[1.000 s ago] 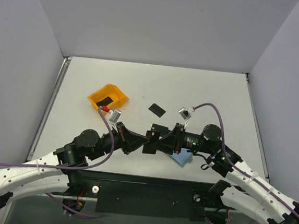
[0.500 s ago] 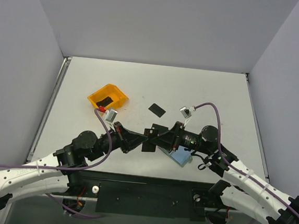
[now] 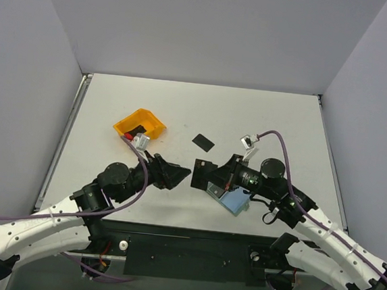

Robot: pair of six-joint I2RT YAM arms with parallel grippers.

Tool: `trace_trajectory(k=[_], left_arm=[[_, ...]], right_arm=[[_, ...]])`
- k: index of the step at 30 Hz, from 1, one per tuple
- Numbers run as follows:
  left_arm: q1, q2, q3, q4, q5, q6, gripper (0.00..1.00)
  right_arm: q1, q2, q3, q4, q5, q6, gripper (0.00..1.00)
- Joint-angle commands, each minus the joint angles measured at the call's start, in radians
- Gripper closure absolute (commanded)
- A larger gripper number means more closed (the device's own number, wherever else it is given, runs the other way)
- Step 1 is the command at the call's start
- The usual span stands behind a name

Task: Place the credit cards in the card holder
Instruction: Move the card holder to the center of the board.

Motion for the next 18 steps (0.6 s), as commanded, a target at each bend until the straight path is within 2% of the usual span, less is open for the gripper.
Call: trace_trajectory(k=[1,2,3,4,6,8,12,13,18], left_arm=[[0.097,0.041,0.082,-0.067,-0.001,0.037,0.23],[0.135,0.059,0.09,-0.073,0.025,0.053,0.23],[0.152,0.102,0.094,-0.079,0.044,0.061,0.23],[0.185,0.125,0.102,-0.078,0.079,0.076,0.23],[0.218,0.216,0.117,-0.075,0.131,0.103,0.23],[0.226,0.32,0.124,-0.04,0.201,0.143,0.25],[0.229,0.584,0.176,0.062,0.382,0.225,0.33],[0.229,0.674,0.191,0.086,0.418,0.241,0.4],[0.229,0.872,0.246,0.19,0.547,0.283,0.41]], right_arm=[[-0.012,-0.055,0.167,-0.605,0.489,-0.087,1.0],[-0.02,-0.051,0.188,-0.673,0.637,-0.072,1.0],[-0.023,-0.037,0.213,-0.798,0.713,-0.06,1.0],[-0.043,-0.025,0.221,-0.842,0.735,-0.041,1.0],[-0.081,-0.006,0.218,-0.945,0.723,-0.015,1.0],[-0.115,0.0,0.186,-0.965,0.687,0.014,1.0],[-0.156,-0.011,0.118,-0.941,0.627,0.049,1.0],[-0.161,-0.012,0.112,-0.936,0.608,0.049,1.0],[-0.186,-0.035,0.097,-0.919,0.578,0.025,1.0]])
